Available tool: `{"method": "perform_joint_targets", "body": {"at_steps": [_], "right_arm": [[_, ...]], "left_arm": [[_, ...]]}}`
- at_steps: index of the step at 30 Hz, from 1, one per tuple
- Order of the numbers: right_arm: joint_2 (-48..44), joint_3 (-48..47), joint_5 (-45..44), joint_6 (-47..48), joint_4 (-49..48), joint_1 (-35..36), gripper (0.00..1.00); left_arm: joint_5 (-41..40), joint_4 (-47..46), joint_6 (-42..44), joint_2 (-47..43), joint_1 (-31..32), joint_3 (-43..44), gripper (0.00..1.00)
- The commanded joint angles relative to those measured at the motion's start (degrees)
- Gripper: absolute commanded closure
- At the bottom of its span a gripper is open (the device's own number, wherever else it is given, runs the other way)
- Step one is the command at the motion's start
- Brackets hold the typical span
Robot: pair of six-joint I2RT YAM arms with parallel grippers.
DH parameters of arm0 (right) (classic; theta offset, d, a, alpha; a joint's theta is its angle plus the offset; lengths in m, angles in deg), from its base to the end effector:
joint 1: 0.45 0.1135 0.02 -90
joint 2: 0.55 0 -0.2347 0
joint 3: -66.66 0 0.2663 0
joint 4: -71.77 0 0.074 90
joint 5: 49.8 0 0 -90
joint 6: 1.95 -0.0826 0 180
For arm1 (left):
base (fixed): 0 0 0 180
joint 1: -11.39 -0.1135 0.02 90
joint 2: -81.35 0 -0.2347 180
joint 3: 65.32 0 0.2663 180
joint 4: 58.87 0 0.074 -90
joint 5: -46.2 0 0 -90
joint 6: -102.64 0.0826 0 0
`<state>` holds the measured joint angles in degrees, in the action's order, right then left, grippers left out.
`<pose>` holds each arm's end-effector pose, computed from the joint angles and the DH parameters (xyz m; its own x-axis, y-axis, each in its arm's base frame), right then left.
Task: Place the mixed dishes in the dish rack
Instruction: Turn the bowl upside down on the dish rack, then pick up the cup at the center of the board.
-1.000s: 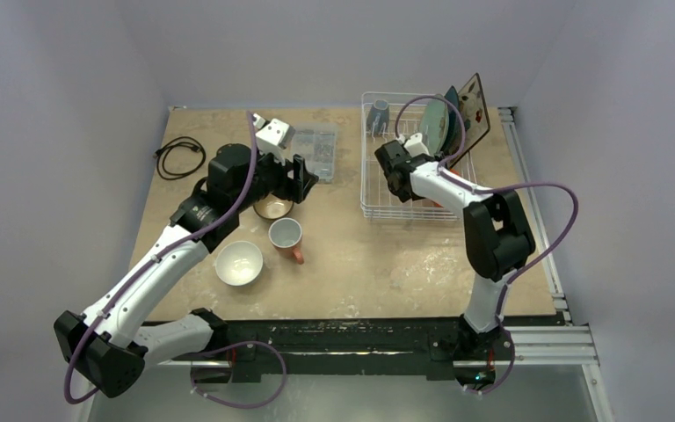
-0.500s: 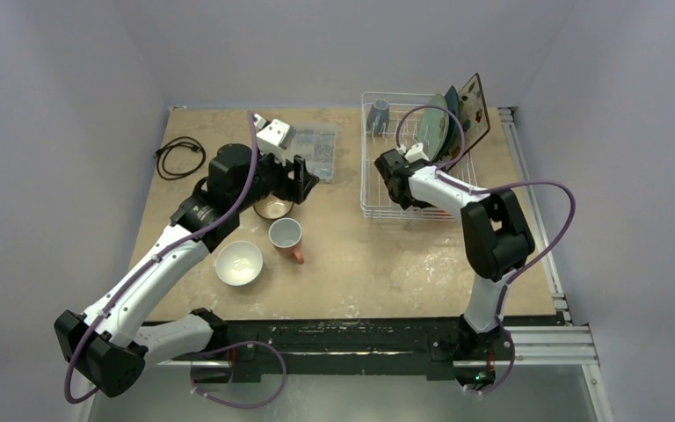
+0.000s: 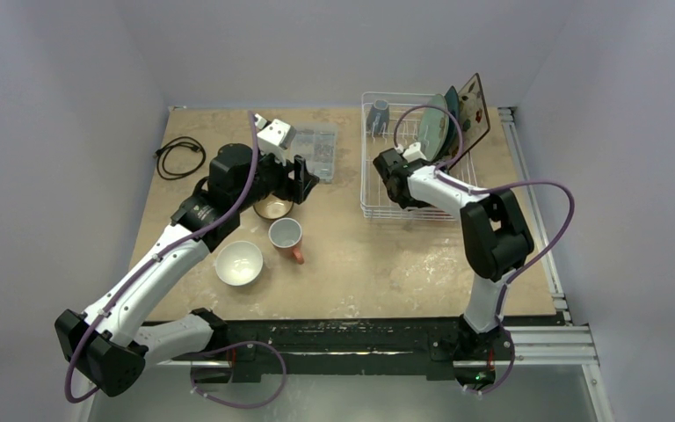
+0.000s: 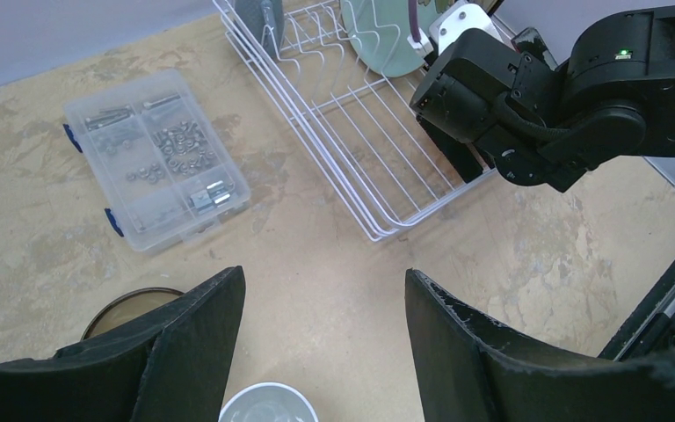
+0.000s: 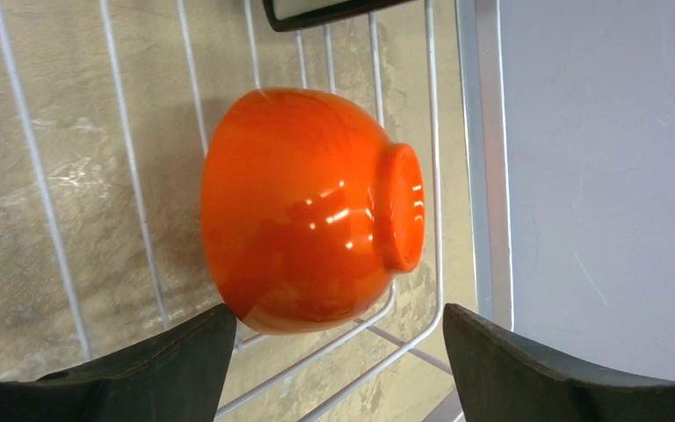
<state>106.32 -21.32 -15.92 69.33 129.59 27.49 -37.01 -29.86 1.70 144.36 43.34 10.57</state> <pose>0.3569 0.1117 0.1351 -0.8440 -0.2451 -0.4770 0.1882 0.6975 -0.6915 0.2689 -0.1792 0.3387 -0.3495 -0.0042 -0.9369 0.5658 0.7961 -0.2146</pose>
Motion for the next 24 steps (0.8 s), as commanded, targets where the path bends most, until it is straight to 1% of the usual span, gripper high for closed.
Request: {"method": "perform_joint_targets", "body": {"at_steps": [1, 6, 8, 11, 14, 17, 19, 22, 24], "right_arm": [[-3.10, -0.71, 4.43, 2.81, 0.31, 2.17, 0.11], [-5.21, -0.19, 7.15, 4.76, -0.41, 3.13, 0.02], [-6.53, -0.25, 8.91, 5.14, -0.95, 4.06, 0.01], [-9.57, 0.02, 16.47, 6.32, -5.41, 4.15, 0.02], [-11.19, -1.36, 22.96, 5.31, -10.11, 4.14, 0.05], [-11.18, -2.35, 24.90, 3.51, -17.99, 4.01, 0.15], [-10.18, -3.04, 26.31, 2.74, -21.65, 3.44, 0.24], [-7.73, -5.38, 27.02, -0.01, -23.00, 2.49, 0.39], [-6.03, -6.99, 26.88, -0.92, -23.14, 1.49, 0.46]], "left_arm": [[0.46, -0.90, 0.30, 0.03, 0.07, 0.68, 0.34], [0.64, -0.89, 0.30, 0.10, 0.08, 0.67, 0.34], [0.60, -0.91, 0.30, 0.11, 0.09, 0.67, 0.34], [0.78, -0.85, 0.23, 0.24, 0.11, 0.76, 0.34], [0.96, -0.88, 0.13, 0.37, 0.08, 0.76, 0.34], [0.87, -0.75, 0.26, 0.44, 0.06, 0.76, 0.34], [0.74, -0.78, 0.39, 0.45, 0.10, 0.73, 0.34], [0.55, -0.74, 0.61, 0.50, 0.10, 0.72, 0.34], [0.53, -0.65, 0.66, 0.56, 0.05, 0.87, 0.34]]}}
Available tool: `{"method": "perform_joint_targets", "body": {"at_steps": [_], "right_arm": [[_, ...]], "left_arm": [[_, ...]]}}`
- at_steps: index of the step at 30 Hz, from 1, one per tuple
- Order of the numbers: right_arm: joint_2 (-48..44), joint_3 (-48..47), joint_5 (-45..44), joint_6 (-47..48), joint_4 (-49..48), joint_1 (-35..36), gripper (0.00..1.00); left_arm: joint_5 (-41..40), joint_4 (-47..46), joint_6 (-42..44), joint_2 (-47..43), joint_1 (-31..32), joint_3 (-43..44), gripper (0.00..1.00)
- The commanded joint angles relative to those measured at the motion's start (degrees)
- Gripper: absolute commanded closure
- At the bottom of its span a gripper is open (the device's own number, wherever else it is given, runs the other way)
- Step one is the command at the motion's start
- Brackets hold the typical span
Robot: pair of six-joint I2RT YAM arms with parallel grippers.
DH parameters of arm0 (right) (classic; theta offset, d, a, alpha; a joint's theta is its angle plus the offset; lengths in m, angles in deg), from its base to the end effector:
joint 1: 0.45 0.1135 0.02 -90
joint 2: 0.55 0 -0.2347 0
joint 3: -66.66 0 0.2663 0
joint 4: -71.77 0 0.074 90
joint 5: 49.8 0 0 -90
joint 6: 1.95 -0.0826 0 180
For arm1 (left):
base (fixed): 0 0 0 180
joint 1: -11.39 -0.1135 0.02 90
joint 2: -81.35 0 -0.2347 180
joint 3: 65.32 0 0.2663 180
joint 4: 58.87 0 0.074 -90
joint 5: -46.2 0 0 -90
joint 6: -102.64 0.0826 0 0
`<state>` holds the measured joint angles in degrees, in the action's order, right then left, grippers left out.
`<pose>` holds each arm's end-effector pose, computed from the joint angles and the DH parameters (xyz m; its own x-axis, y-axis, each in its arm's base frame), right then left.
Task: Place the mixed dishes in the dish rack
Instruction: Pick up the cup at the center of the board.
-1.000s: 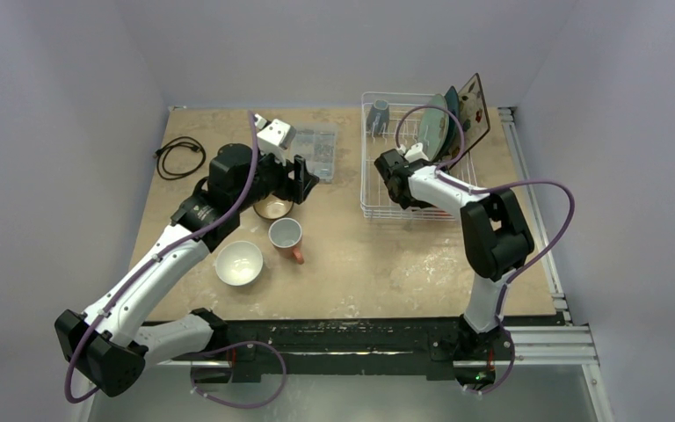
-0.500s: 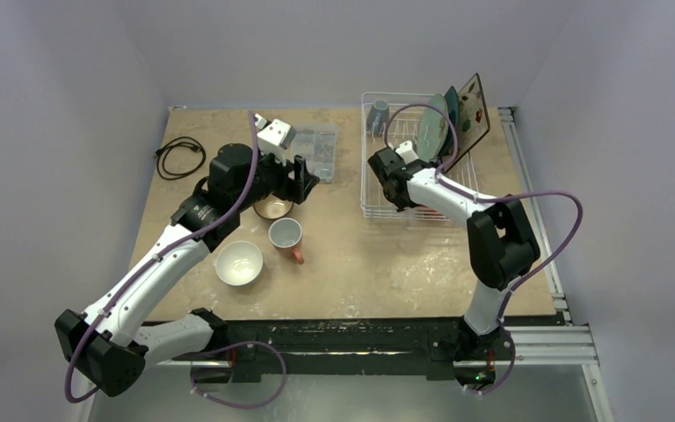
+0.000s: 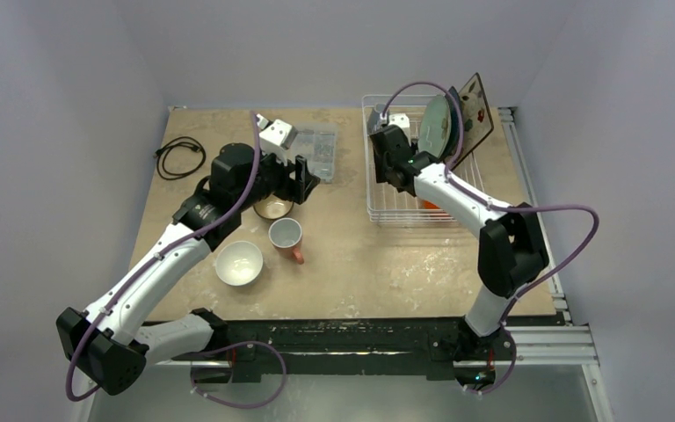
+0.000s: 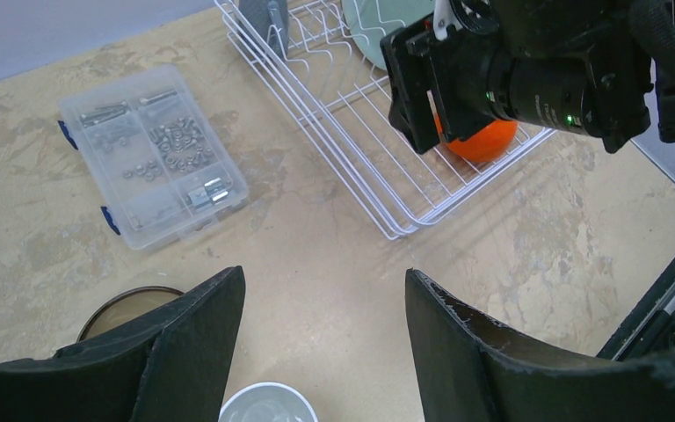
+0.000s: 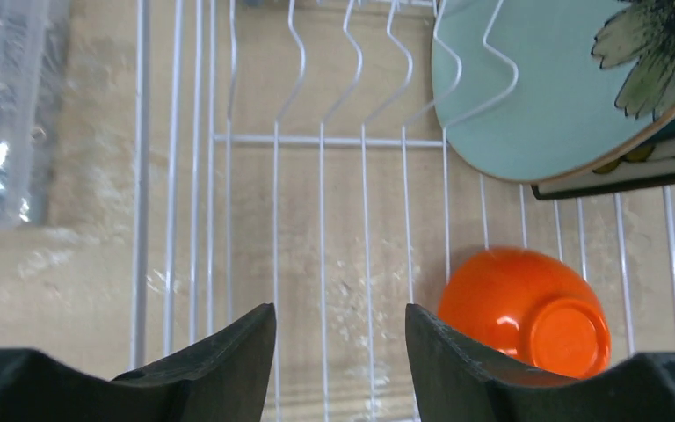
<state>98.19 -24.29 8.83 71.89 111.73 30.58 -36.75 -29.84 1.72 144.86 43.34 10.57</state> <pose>0.3792 0.1779 0.2024 -0.6483 -0.1126 -0.7530 0.0419 0.9822 -0.1830 0.2703 -0.1805 0.3360 -0.3571 0.0011 -0.9341 0.5676 0.7945 -0.2160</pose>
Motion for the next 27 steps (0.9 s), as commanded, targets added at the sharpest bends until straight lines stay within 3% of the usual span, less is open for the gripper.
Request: {"method": "perform_joint_targets", "body": {"at_steps": [1, 10, 27], "right_arm": [[3.10, -4.45, 1.85, -3.41, -5.48, -2.07, 0.47], [9.36, -4.71, -0.84, -2.66, -4.35, -6.69, 0.48], [1.29, 10.07, -1.38, -5.97, -5.61, -11.85, 0.48]], "left_arm": [[0.32, -0.61, 0.66, 0.13, 0.08, 0.93, 0.34], [1.10, -0.44, 0.55, 0.29, 0.02, 1.29, 0.34], [1.23, 0.22, 0.26, 1.24, 0.05, 1.77, 0.34]]}}
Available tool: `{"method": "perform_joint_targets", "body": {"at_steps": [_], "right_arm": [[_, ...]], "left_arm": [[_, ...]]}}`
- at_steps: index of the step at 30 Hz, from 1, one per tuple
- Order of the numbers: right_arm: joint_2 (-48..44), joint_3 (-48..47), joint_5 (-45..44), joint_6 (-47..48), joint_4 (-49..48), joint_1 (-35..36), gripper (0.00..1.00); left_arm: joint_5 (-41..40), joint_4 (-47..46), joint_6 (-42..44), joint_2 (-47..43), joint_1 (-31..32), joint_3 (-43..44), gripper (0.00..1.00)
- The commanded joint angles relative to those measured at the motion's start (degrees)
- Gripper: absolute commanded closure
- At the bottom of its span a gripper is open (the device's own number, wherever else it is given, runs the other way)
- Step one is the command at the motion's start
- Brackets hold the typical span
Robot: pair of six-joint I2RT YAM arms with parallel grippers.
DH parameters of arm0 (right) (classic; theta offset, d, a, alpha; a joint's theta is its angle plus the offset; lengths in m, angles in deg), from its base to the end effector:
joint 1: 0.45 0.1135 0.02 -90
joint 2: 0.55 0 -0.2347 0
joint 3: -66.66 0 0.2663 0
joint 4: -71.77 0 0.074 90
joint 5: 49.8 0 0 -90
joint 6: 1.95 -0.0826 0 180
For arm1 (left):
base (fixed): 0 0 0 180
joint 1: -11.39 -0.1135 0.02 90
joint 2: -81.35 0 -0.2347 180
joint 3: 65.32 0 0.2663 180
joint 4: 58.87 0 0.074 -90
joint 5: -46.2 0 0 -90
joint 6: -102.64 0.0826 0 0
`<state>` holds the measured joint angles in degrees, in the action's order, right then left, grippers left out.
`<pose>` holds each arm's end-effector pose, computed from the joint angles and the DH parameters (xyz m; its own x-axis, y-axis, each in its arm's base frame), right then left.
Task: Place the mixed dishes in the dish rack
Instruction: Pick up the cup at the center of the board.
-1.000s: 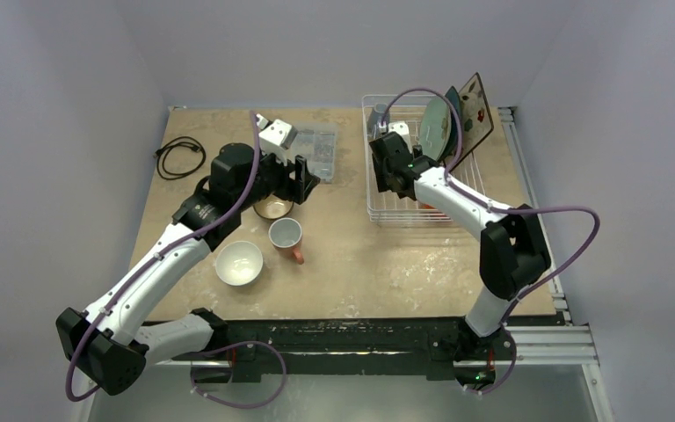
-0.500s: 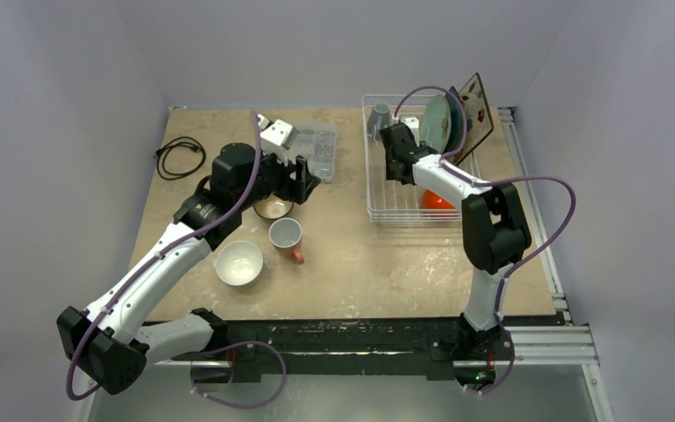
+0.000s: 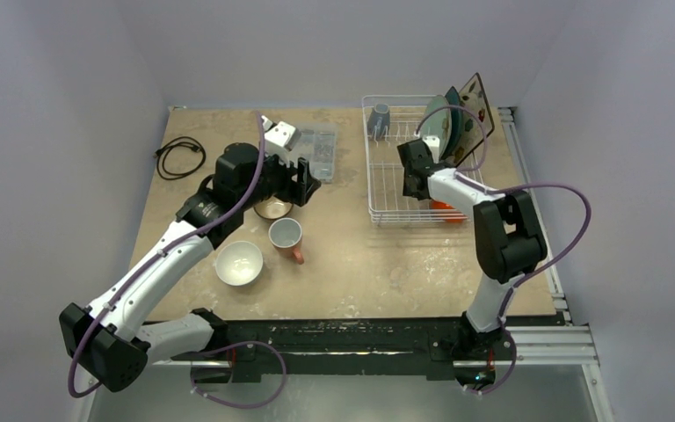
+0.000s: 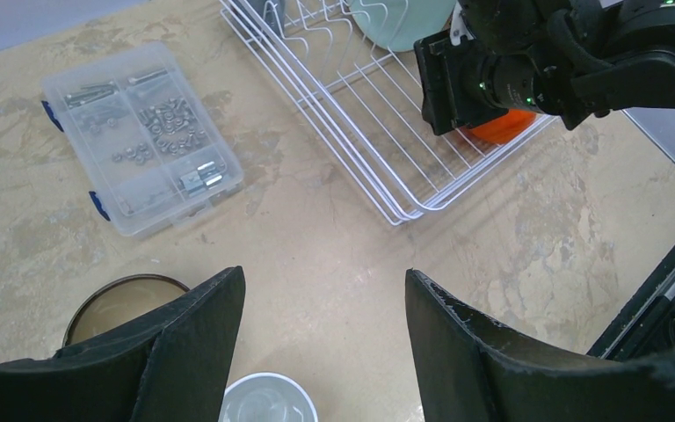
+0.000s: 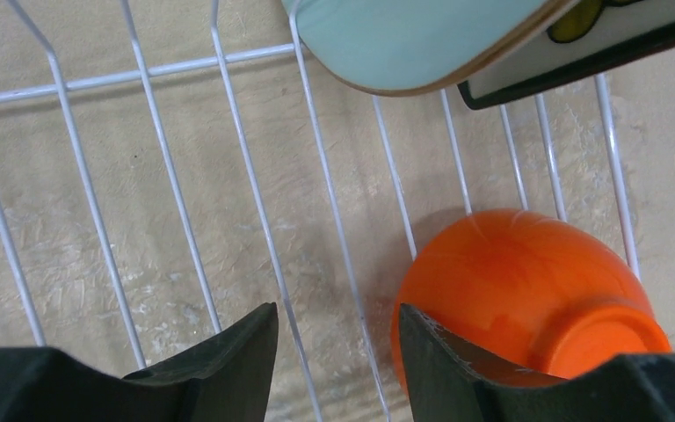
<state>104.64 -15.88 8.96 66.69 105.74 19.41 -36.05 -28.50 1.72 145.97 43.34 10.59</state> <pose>0.3972 0.0979 0.1167 -0.7395 0.0640 -0.6701 0.2655 0.9425 -0.2029 0.2723 -0.1829 0.3267 -0.3922 0.0234 -0.9196 0.5685 0.7921 -0.2223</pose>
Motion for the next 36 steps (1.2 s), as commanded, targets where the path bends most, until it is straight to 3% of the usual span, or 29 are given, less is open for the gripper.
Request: {"method": "perform_joint_targets", "body": {"at_steps": [1, 6, 14, 18, 21, 28, 36], "right_arm": [[-5.63, 1.88, -0.80, -0.51, 0.01, -0.67, 0.48], [-8.95, 0.80, 5.03, 1.60, -1.11, -0.57, 0.41], [-23.90, 3.72, 20.34, 3.29, -4.08, 1.25, 0.14], [-32.80, 10.18, 35.67, 0.49, -10.40, 2.47, 0.02], [-36.96, 16.55, 45.44, -3.33, -17.34, 5.48, 0.01], [-42.01, 20.25, 40.21, -2.07, -15.31, 10.11, 0.01], [-46.20, 22.69, 37.94, 0.27, -12.62, 10.07, 0.01]], "left_arm": [[0.41, -0.87, 0.24, 0.27, 0.07, 1.85, 0.34], [-2.54, 1.76, -0.40, 2.10, 0.01, 3.39, 0.34], [-9.37, 13.80, 1.04, 9.66, 0.05, 10.88, 0.31], [-10.05, 15.79, 2.81, 11.20, 0.07, 11.81, 0.31], [-11.25, 19.27, 7.53, 13.19, 0.07, 13.38, 0.31], [-12.62, 20.48, 21.14, 14.34, 0.17, 9.05, 0.31], [-11.65, 23.34, 27.39, 17.36, 0.24, 6.60, 0.39]]}}
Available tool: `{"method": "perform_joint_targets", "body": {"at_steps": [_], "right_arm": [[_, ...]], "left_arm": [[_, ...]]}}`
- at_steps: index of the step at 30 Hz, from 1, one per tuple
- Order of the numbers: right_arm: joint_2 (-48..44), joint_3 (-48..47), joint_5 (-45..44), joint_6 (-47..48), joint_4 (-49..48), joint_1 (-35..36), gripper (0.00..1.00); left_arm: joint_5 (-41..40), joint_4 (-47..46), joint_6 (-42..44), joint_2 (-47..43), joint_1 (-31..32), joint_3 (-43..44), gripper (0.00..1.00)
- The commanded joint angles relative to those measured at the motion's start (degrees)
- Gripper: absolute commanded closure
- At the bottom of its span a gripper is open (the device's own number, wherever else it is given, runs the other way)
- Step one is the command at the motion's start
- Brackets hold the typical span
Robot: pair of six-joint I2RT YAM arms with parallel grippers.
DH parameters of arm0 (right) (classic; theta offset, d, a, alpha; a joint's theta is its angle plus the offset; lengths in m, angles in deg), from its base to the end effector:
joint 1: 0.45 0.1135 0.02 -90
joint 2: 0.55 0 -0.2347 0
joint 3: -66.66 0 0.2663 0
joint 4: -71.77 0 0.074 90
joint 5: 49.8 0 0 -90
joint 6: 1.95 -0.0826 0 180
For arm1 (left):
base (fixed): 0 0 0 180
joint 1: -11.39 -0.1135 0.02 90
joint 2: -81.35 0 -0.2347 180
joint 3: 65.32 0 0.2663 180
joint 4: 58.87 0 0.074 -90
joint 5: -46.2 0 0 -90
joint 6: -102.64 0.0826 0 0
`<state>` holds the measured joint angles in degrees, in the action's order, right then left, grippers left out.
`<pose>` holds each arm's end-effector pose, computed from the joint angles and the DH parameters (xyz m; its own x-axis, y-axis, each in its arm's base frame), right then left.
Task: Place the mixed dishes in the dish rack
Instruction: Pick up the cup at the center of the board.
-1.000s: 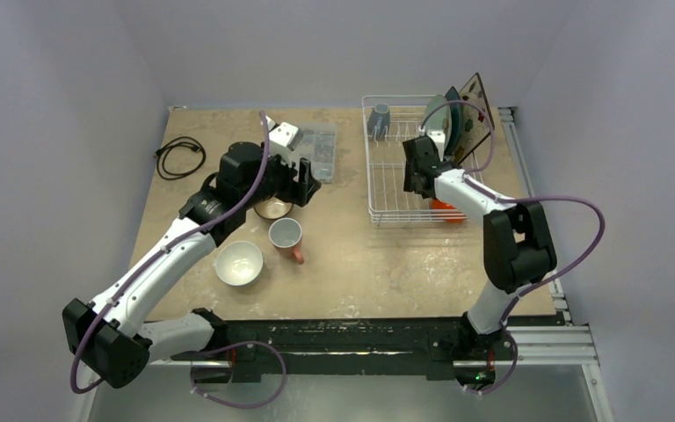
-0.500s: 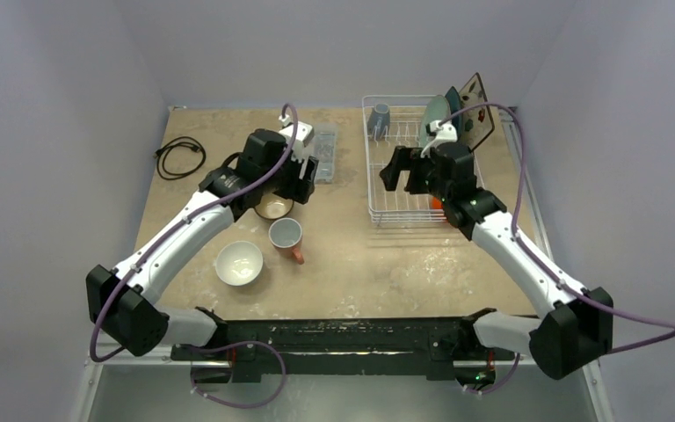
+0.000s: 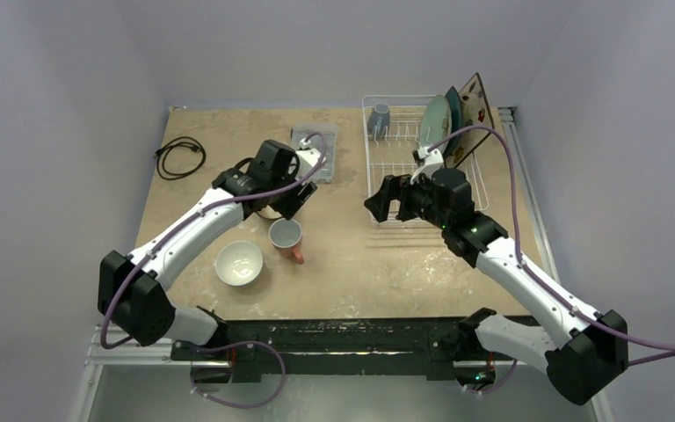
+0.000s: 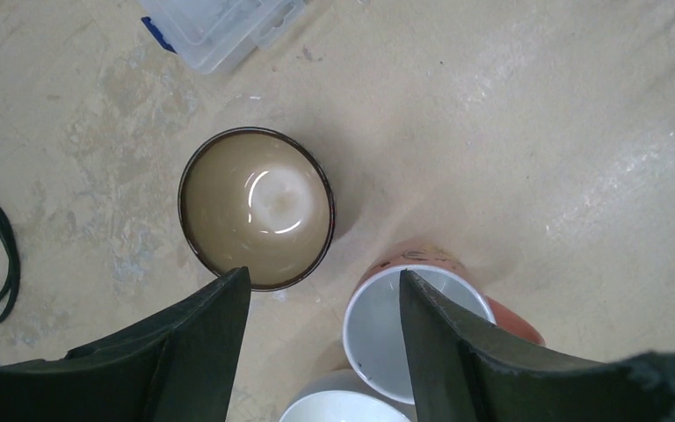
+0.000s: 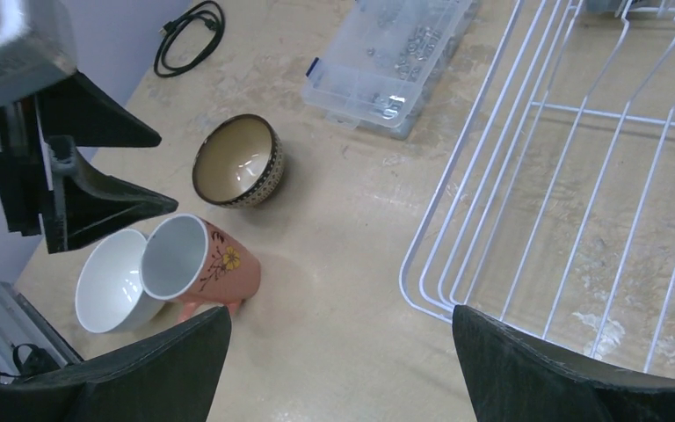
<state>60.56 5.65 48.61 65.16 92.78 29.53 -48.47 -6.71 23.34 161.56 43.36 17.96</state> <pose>0.2696 0.1695 0.2624 -0.5256 0.1410 -0.8389 -0.4429 0.7966 0.4114 0.2991 -0.1788 0.2409 -0.5404 0.5554 -0.6321 0.5931 0.7843 0.1820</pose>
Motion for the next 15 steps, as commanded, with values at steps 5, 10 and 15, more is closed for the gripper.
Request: {"method": "perform_joint_targets", "body": {"at_steps": [5, 10, 15], "right_arm": [[-2.86, 2.39, -2.42, 2.79, 0.86, -0.01, 0.01], [-2.55, 2.42, -3.10, 3.80, 0.91, -0.05, 0.01], [-1.92, 2.37, -2.86, 3.97, 0.55, -0.01, 0.01]], "left_arm": [[0.53, 3.57, 6.88, 4.19, 0.12, -0.37, 0.50], [5.10, 5.92, 7.81, 5.70, 0.13, -0.55, 0.51], [8.48, 7.41, 8.87, 6.24, 0.14, -0.64, 0.50]]}}
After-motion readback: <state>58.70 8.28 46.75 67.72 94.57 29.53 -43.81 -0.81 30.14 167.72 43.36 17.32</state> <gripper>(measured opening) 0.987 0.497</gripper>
